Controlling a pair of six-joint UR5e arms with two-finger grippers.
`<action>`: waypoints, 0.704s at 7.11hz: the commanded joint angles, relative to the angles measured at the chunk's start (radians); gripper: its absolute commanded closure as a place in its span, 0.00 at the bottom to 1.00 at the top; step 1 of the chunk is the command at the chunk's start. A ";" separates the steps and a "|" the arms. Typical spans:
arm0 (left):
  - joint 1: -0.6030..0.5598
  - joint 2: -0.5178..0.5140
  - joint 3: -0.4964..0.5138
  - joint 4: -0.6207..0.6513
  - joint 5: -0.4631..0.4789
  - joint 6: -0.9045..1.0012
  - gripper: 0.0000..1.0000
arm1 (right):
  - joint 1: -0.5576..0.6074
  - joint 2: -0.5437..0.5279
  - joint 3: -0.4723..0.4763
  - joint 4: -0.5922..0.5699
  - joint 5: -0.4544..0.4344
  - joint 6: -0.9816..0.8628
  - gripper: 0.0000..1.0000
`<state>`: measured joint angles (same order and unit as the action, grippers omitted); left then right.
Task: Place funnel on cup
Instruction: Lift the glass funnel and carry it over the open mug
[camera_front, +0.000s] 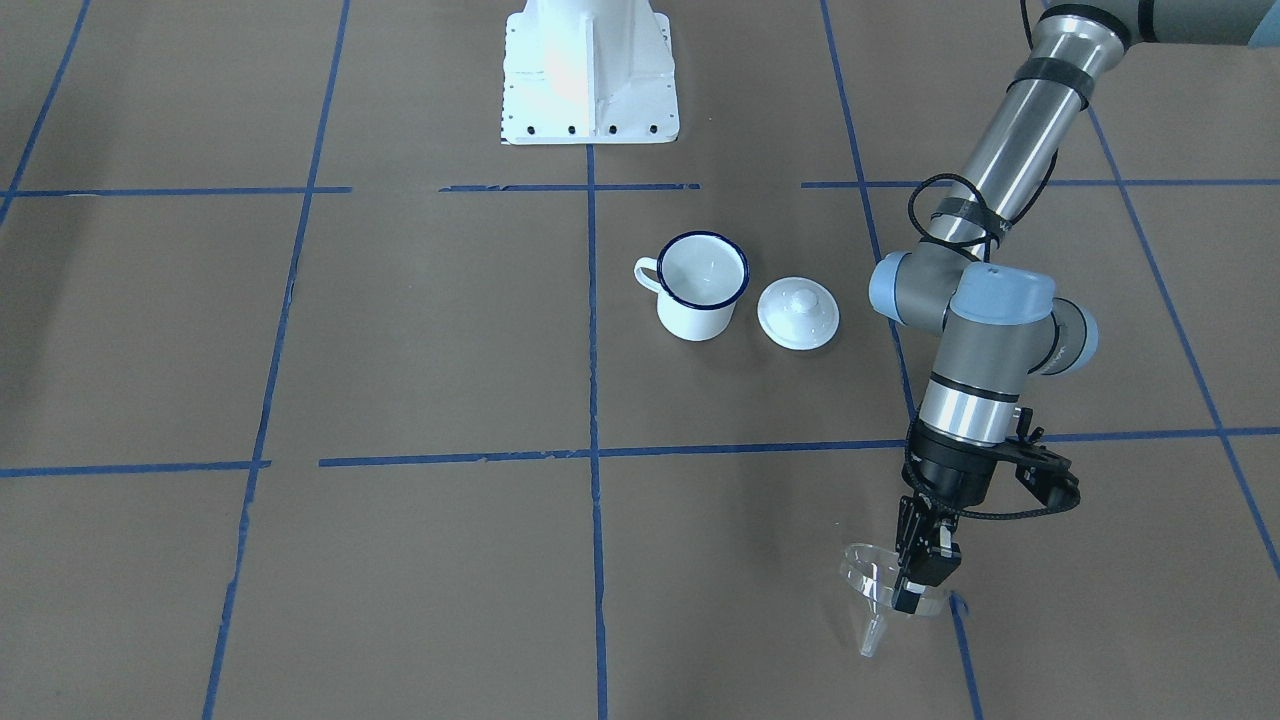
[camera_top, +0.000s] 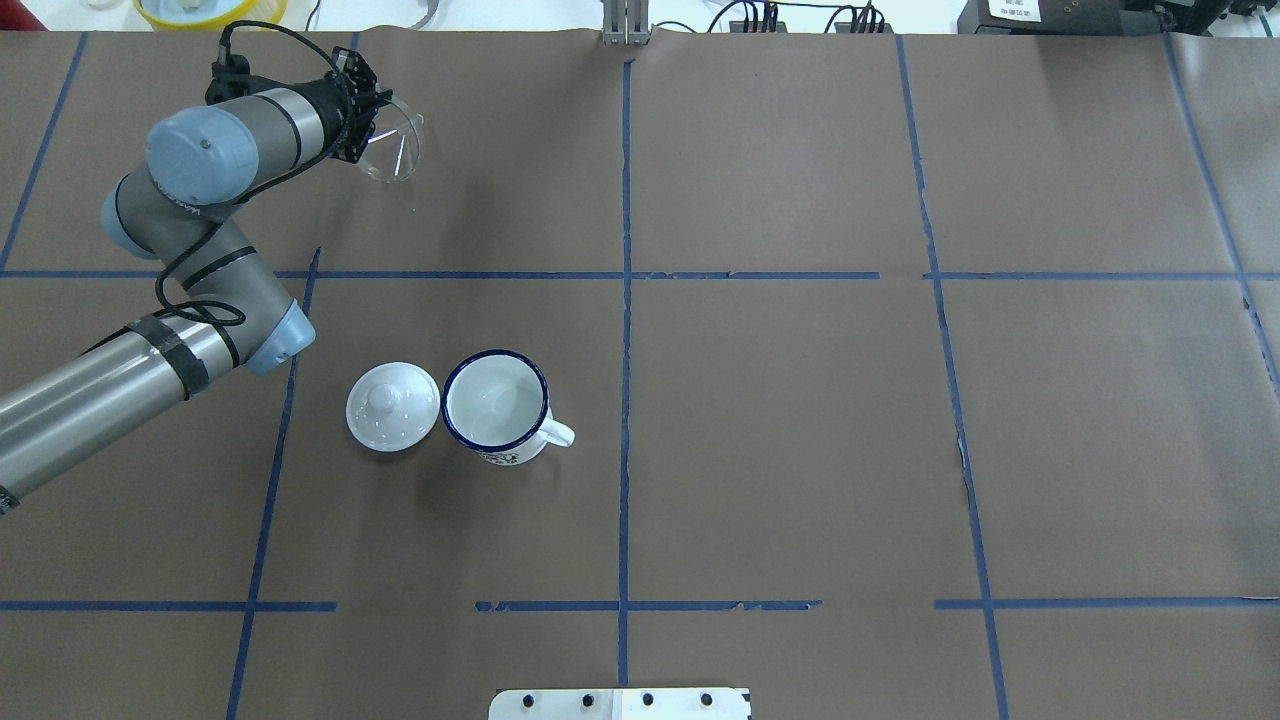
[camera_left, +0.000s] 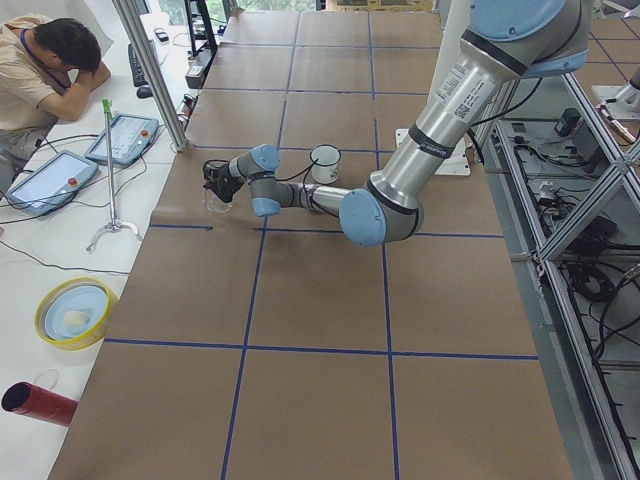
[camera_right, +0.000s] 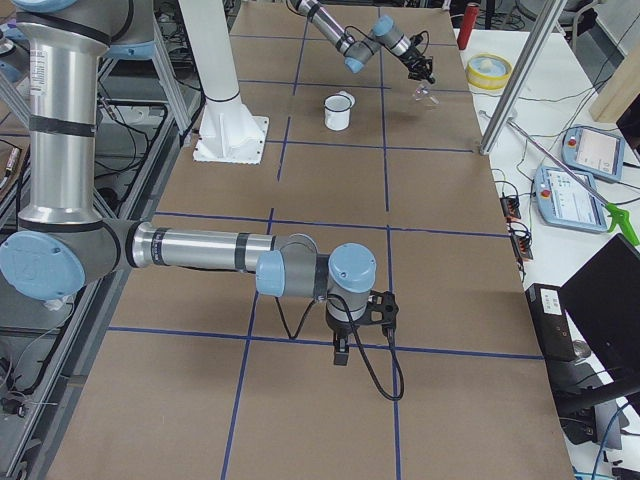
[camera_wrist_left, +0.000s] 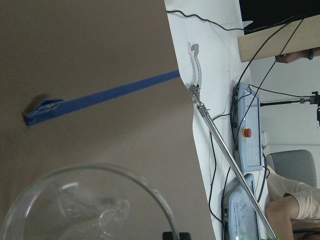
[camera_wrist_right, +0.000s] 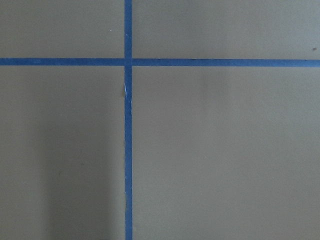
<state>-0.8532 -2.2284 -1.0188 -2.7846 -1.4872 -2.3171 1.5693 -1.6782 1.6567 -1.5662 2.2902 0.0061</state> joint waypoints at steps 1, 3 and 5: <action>-0.023 0.006 -0.158 0.022 -0.014 0.007 1.00 | 0.000 0.000 0.000 0.000 0.000 0.000 0.00; -0.033 0.001 -0.422 0.307 -0.111 0.007 1.00 | 0.000 0.000 0.000 0.000 0.000 0.000 0.00; -0.032 -0.003 -0.696 0.640 -0.275 0.048 1.00 | 0.000 0.000 0.000 0.000 0.000 0.000 0.00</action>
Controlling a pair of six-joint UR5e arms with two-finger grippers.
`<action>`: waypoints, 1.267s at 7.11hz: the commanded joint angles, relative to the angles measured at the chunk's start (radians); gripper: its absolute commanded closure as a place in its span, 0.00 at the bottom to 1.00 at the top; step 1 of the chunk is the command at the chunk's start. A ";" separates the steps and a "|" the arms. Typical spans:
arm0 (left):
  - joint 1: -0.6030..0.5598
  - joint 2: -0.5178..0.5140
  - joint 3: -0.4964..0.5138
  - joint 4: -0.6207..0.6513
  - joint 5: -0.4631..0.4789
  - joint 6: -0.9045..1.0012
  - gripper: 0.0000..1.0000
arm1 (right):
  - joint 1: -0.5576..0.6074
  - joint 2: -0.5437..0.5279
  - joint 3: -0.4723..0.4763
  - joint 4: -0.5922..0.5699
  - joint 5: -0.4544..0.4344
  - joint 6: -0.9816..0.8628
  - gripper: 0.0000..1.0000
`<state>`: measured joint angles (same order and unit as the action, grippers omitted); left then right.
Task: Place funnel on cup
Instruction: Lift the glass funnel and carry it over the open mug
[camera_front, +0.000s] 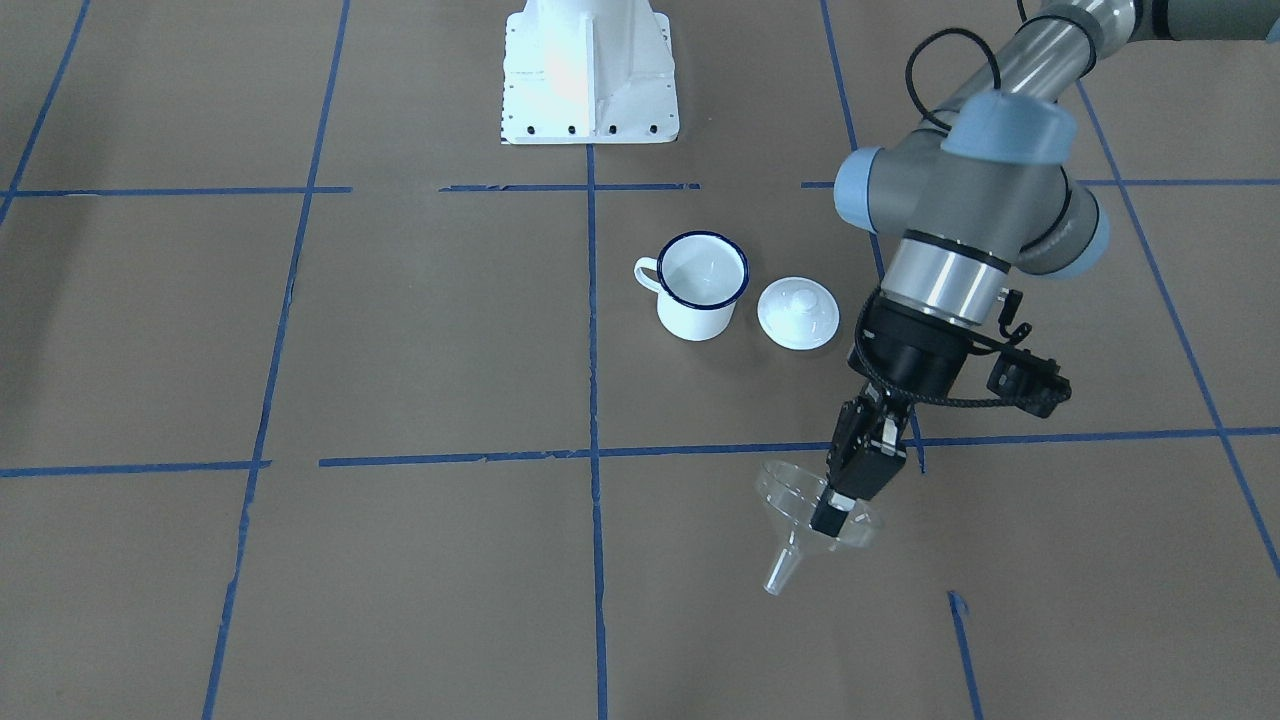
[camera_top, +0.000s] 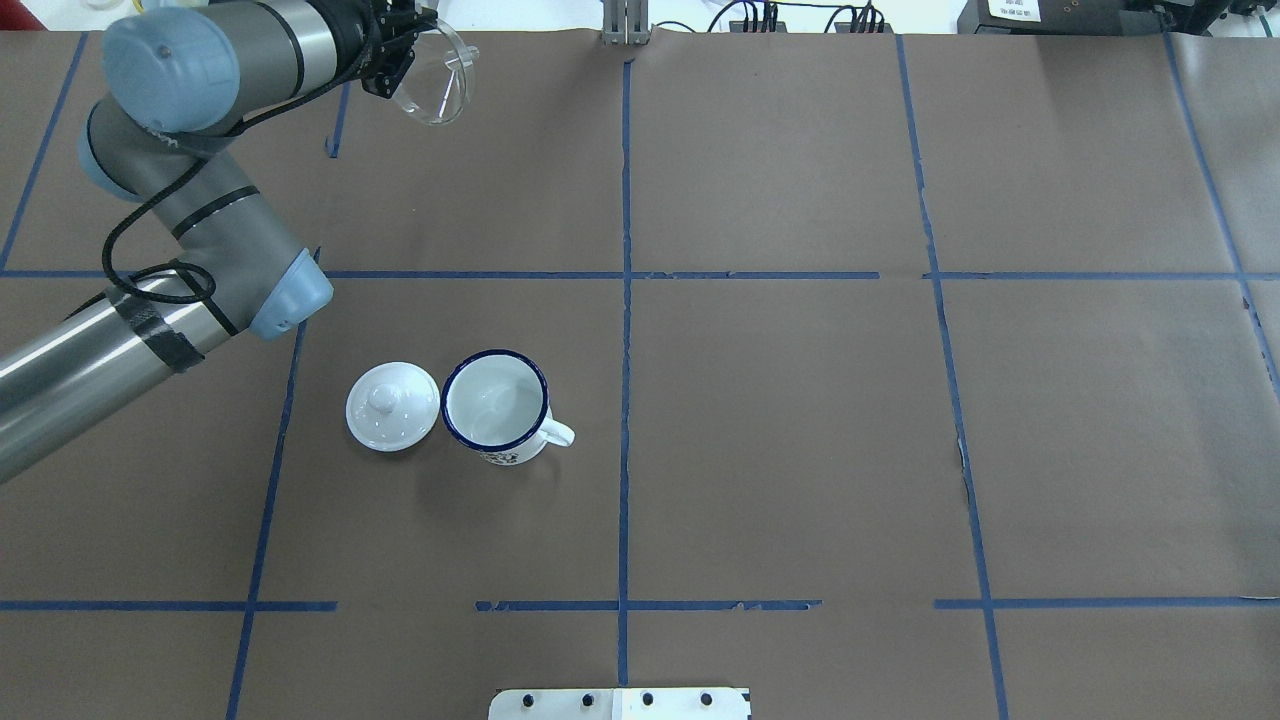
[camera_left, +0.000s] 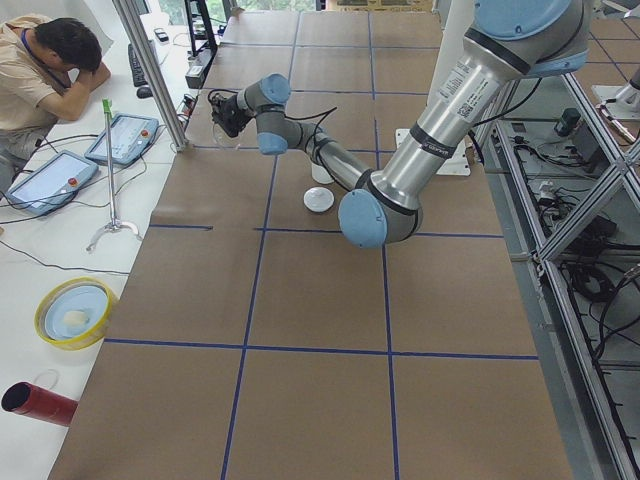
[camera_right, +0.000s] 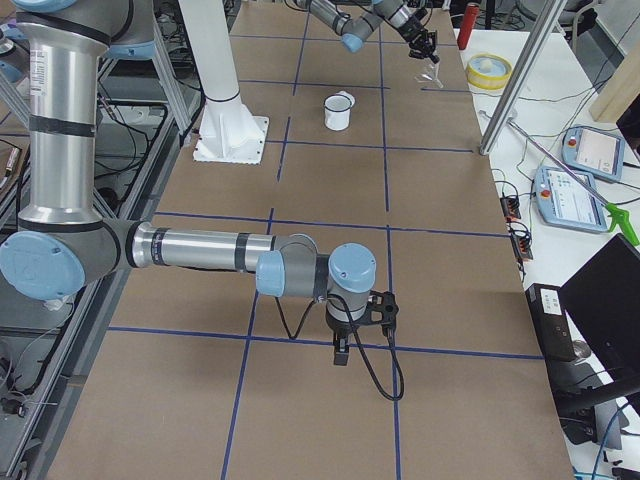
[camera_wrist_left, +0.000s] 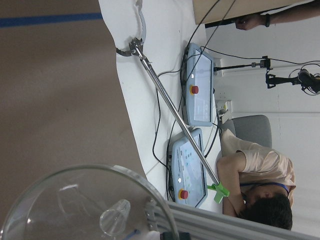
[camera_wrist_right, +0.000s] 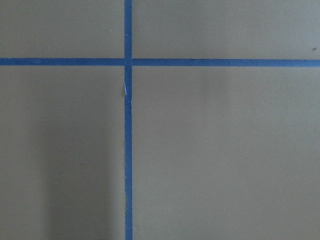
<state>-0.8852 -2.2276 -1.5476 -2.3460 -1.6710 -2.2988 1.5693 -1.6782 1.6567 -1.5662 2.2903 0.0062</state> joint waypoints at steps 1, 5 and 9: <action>0.003 -0.032 -0.301 0.399 -0.117 0.039 1.00 | 0.000 0.000 0.000 0.000 0.000 0.000 0.00; 0.121 -0.364 -0.373 1.235 -0.257 0.369 1.00 | 0.000 0.000 0.000 0.000 0.000 0.000 0.00; 0.279 -0.293 -0.269 1.373 -0.262 0.587 1.00 | 0.000 0.000 0.000 0.000 0.000 0.000 0.00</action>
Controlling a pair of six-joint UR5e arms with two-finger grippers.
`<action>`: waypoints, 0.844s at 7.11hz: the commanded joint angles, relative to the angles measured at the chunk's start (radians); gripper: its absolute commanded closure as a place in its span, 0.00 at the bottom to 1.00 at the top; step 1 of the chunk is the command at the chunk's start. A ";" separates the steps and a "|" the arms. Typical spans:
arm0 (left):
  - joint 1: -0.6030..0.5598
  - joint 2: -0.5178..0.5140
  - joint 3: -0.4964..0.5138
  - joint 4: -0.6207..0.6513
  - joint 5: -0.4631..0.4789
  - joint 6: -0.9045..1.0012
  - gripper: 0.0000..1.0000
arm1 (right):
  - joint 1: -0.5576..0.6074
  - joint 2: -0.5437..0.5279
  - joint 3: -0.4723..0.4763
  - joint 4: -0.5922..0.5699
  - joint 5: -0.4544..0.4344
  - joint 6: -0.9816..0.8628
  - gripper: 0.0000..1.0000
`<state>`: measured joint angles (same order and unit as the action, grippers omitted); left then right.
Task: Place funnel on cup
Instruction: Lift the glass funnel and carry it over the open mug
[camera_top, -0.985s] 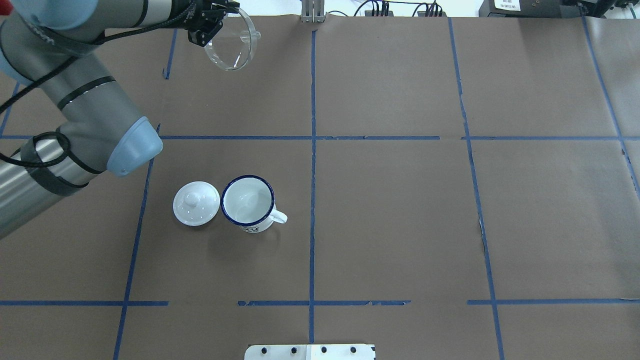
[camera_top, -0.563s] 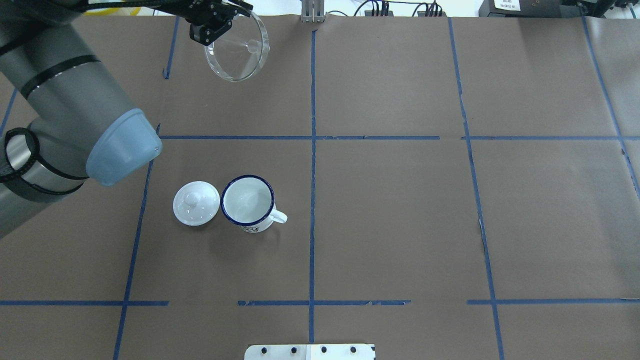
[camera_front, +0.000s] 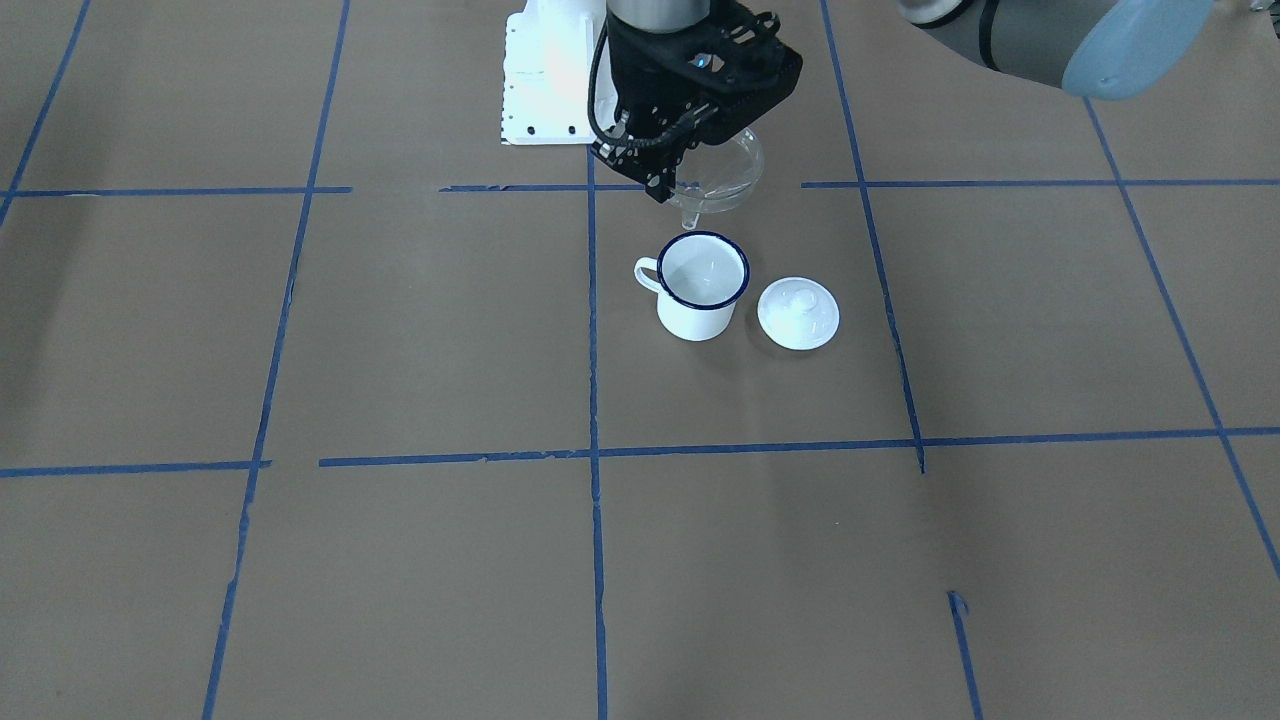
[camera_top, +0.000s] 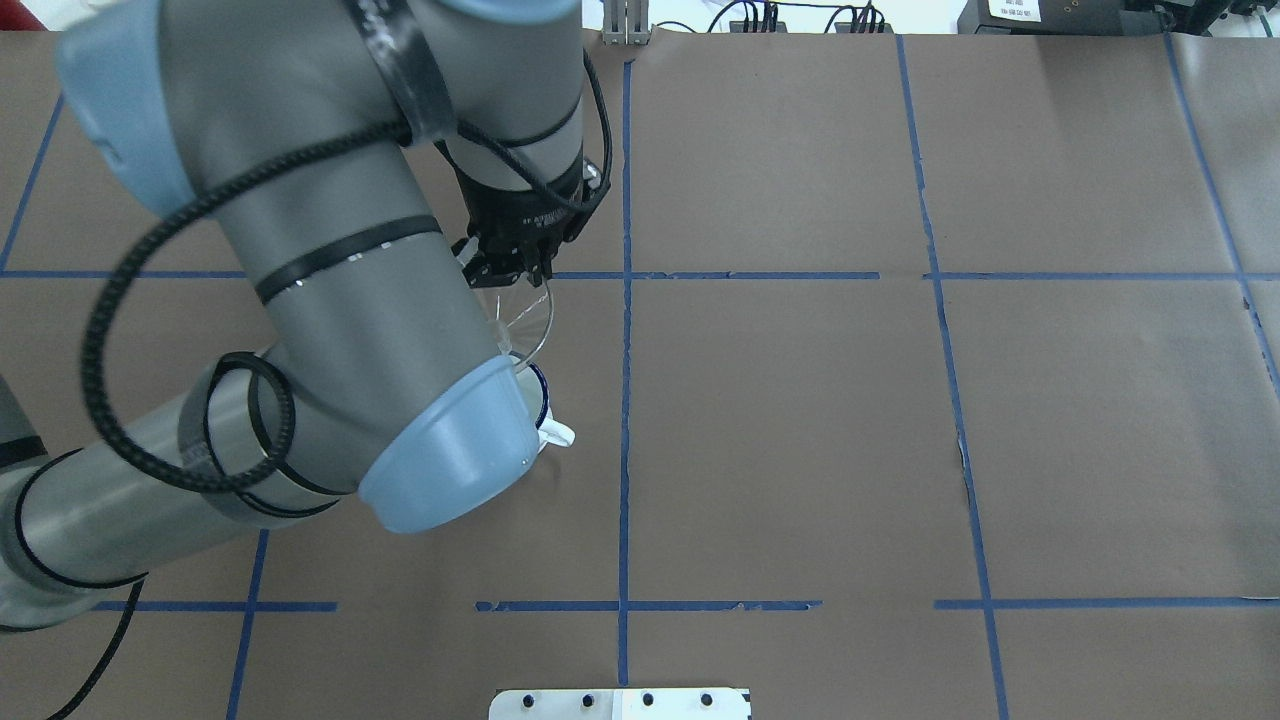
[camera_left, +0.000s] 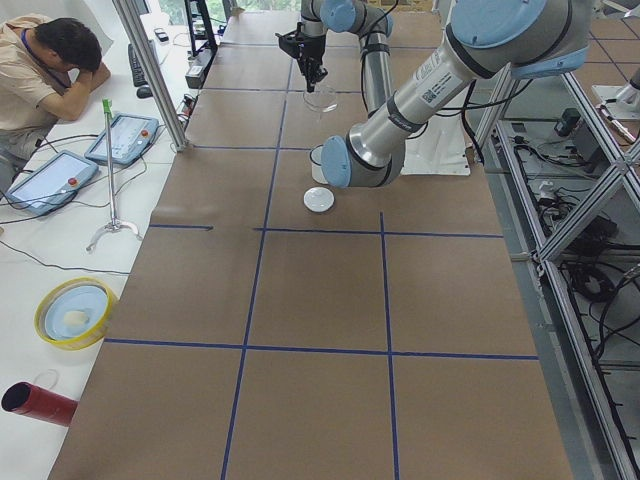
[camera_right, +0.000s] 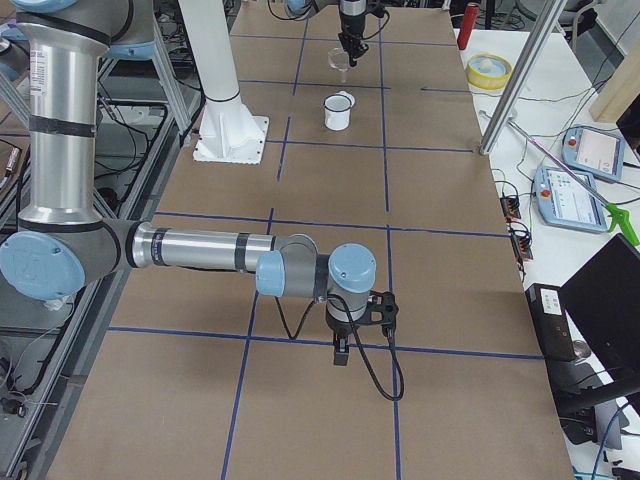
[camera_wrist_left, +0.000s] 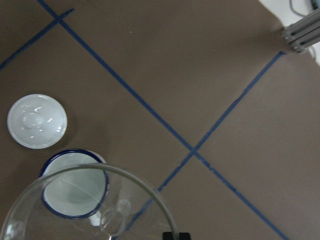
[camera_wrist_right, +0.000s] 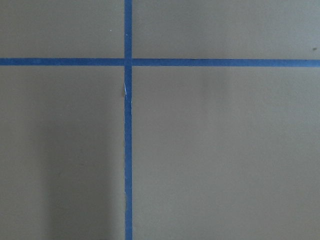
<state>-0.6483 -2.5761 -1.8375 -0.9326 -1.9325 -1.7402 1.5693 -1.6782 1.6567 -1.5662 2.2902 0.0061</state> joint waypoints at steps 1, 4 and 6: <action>0.051 0.109 0.035 -0.120 0.003 0.030 1.00 | 0.000 0.000 0.000 0.000 0.000 0.000 0.00; 0.090 0.142 0.076 -0.208 0.006 0.048 1.00 | 0.000 0.000 0.000 0.000 0.000 0.000 0.00; 0.091 0.142 0.144 -0.273 0.007 0.048 1.00 | 0.000 0.000 0.000 0.000 0.000 0.000 0.00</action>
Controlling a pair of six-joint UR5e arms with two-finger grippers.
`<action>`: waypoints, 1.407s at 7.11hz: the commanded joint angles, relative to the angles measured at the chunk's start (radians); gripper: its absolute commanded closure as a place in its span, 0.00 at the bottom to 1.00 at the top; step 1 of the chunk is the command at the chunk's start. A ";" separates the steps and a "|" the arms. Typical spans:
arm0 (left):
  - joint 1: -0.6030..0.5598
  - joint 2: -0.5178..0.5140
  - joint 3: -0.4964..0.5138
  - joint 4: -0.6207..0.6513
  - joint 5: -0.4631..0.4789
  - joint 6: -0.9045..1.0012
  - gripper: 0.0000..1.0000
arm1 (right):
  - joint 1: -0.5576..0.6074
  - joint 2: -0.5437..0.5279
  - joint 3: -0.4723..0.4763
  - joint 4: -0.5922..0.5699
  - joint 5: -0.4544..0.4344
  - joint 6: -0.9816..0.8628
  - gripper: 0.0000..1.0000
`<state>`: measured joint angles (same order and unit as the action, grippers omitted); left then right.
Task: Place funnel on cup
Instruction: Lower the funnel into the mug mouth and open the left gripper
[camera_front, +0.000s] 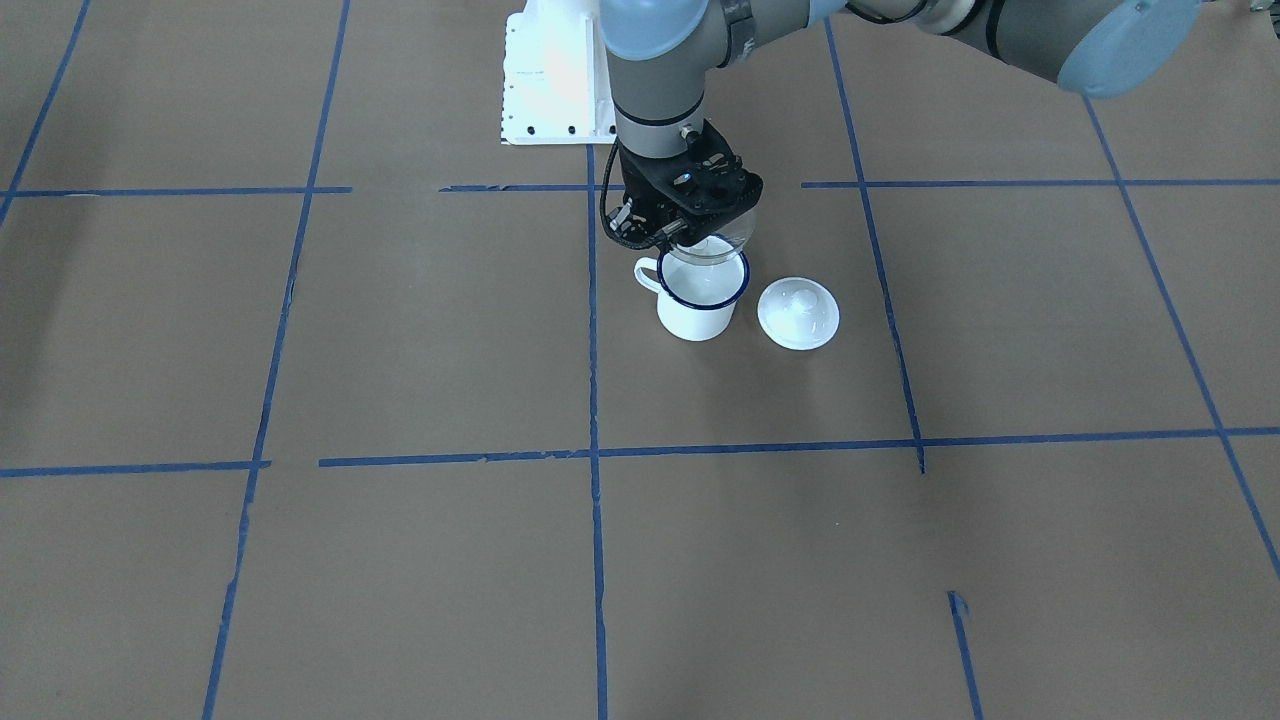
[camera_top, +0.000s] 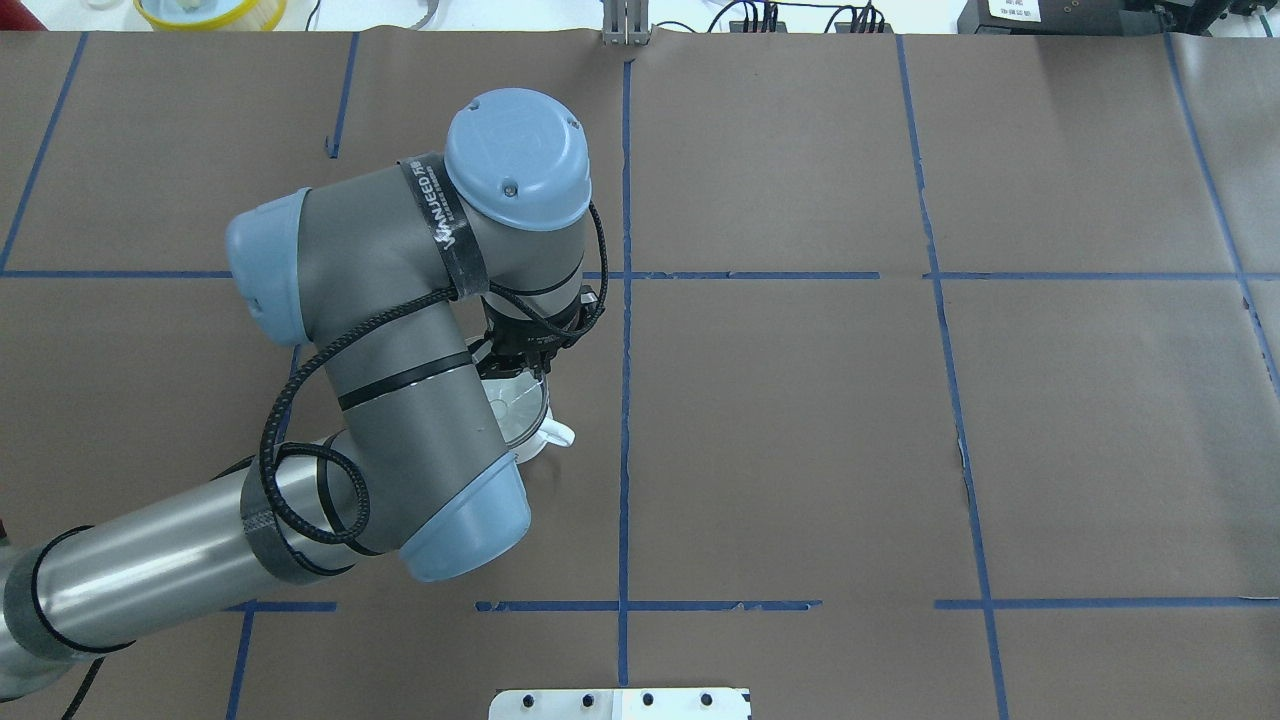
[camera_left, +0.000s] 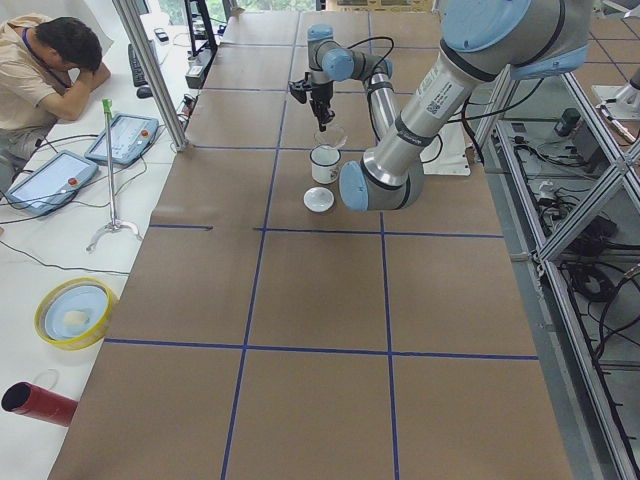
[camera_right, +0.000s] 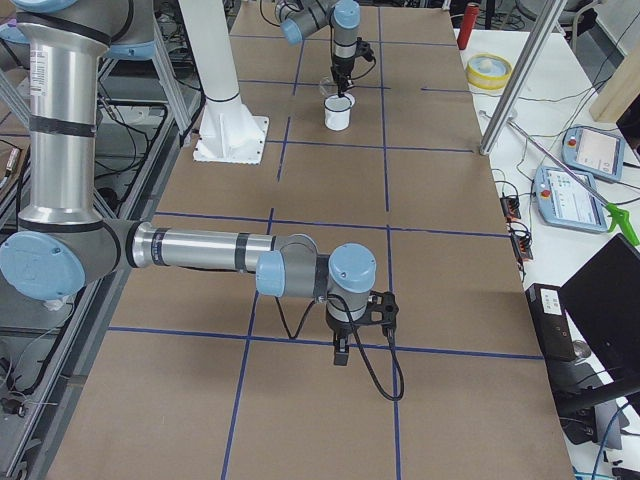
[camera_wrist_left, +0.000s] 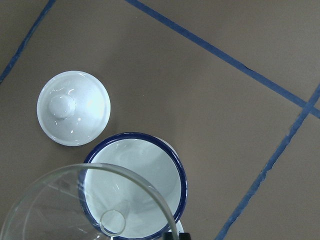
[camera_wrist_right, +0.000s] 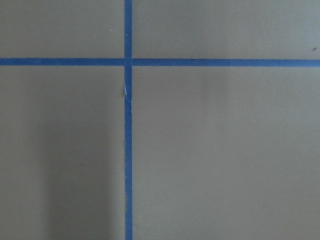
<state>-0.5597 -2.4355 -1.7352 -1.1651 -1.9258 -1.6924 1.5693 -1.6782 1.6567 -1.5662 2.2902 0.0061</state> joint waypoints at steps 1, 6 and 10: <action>0.003 0.013 0.077 -0.088 0.001 0.013 1.00 | 0.000 0.000 0.000 0.000 0.000 0.000 0.00; 0.003 0.043 0.080 -0.139 0.004 0.042 1.00 | 0.000 0.000 0.000 0.000 0.000 0.000 0.00; 0.003 0.046 0.074 -0.139 0.073 0.039 0.00 | 0.000 0.000 0.000 0.000 0.000 0.000 0.00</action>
<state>-0.5568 -2.3907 -1.6588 -1.3040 -1.8784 -1.6536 1.5693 -1.6781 1.6567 -1.5662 2.2902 0.0061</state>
